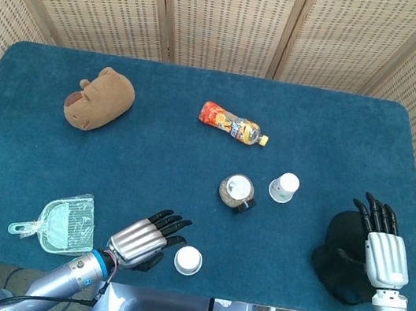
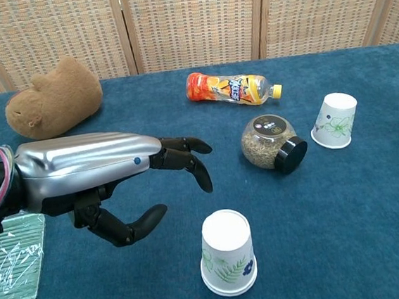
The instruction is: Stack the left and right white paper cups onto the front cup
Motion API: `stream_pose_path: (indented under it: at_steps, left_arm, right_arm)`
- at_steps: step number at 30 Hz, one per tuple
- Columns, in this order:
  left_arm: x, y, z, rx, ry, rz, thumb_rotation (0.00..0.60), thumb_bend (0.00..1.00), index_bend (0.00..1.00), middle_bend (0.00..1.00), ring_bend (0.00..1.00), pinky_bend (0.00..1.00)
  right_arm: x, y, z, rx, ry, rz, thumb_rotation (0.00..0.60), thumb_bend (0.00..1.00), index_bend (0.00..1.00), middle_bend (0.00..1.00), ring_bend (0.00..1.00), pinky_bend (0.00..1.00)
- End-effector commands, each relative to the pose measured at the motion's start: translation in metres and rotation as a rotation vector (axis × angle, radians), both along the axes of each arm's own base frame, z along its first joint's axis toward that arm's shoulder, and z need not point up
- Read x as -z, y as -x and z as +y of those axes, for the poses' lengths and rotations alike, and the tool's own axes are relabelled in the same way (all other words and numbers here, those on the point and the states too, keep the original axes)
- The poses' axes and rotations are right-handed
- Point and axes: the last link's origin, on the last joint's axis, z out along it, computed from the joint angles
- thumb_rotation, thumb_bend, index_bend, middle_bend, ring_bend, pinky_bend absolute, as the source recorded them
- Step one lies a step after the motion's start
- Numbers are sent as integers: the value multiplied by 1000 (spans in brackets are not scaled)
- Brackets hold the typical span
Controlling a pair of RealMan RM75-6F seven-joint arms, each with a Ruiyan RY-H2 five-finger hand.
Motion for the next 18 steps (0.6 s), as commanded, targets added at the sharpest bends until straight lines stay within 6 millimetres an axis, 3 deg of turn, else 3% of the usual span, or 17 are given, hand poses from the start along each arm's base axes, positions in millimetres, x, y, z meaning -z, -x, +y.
stream_pose_path:
  at_steps: [1, 5, 8, 11, 18]
  left_arm:
    - [-3, 2, 1, -11, -27, -20, 600, 630, 215, 0, 0, 0]
    - [-19, 20, 7, -69, -151, -83, 600, 597, 179, 0, 0, 0]
    - [-35, 44, 12, -105, -274, -98, 600, 574, 159, 0, 0, 0]
    - [-55, 77, 13, -155, -411, -64, 600, 461, 147, 0, 0, 0]
    - [-86, 135, 2, -241, -600, 13, 600, 209, 64, 0, 0, 0]
  right_arm:
    - [-1, 1, -1, 4, 3, 0, 600, 69, 137, 0, 0, 0]
    - [-1, 2, -2, 5, 2, -7, 600, 69, 137, 0, 0, 0]
    - [-1, 1, -1, 1, 2, -8, 600, 69, 137, 0, 0, 0]
    - [0, -1, -1, -6, 2, -7, 600, 69, 136, 0, 0, 0]
    - [6, -8, -3, -39, -5, -2, 600, 68, 98, 0, 0, 0]
